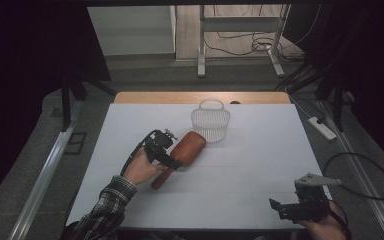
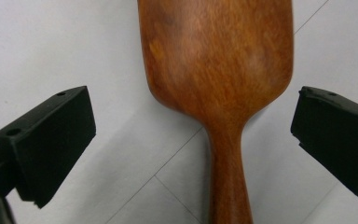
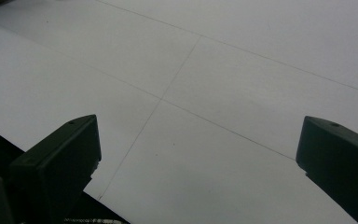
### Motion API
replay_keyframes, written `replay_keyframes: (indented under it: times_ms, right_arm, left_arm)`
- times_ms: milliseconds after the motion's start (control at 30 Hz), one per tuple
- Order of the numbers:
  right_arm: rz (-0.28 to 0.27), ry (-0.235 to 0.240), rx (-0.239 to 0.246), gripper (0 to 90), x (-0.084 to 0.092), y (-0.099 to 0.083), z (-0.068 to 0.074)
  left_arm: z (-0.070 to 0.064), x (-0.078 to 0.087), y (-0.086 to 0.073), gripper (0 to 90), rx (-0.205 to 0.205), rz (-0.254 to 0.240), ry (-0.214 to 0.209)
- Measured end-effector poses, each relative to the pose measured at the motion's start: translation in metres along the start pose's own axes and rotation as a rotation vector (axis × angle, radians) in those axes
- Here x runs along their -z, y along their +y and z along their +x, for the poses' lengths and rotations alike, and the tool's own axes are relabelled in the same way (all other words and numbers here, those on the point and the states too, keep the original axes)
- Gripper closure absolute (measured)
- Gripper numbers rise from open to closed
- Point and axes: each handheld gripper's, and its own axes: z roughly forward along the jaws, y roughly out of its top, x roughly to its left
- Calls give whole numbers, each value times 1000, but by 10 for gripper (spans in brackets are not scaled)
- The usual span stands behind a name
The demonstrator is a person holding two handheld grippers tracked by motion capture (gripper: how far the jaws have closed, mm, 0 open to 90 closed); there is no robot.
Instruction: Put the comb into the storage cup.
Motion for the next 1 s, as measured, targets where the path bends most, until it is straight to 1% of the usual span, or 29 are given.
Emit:
replay_keyframes:
  times_ms: [100, 167, 300, 600, 767, 933, 1000]
  right_arm:
    - [0, 1, 0, 0, 0, 0, 0]
    - [-1, 1, 0, 0, 0, 0, 0]
    - [-2, 2, 0, 0, 0, 0, 0]
    - [-5, 3, 0, 1, 1, 0, 0]
    - [-6, 4, 1, 1, 1, 0, 0]
    - [-7, 4, 2, 2, 1, 0, 0]
    - [-8, 4, 2, 2, 1, 0, 0]
  left_arm:
    - [0, -4, -2, 0, 2, 13, 2]
    - [-1, -8, -3, 0, 2, 18, -6]
    - [-2, -14, -5, 0, 0, 33, -7]
    - [-3, -24, -11, 0, 2, 47, -7]
    - [-5, -29, -11, 0, -1, 56, -6]
    - [-7, -33, -11, 0, -6, 66, 10]
    - [-8, -35, -10, 17, -7, 67, 17]
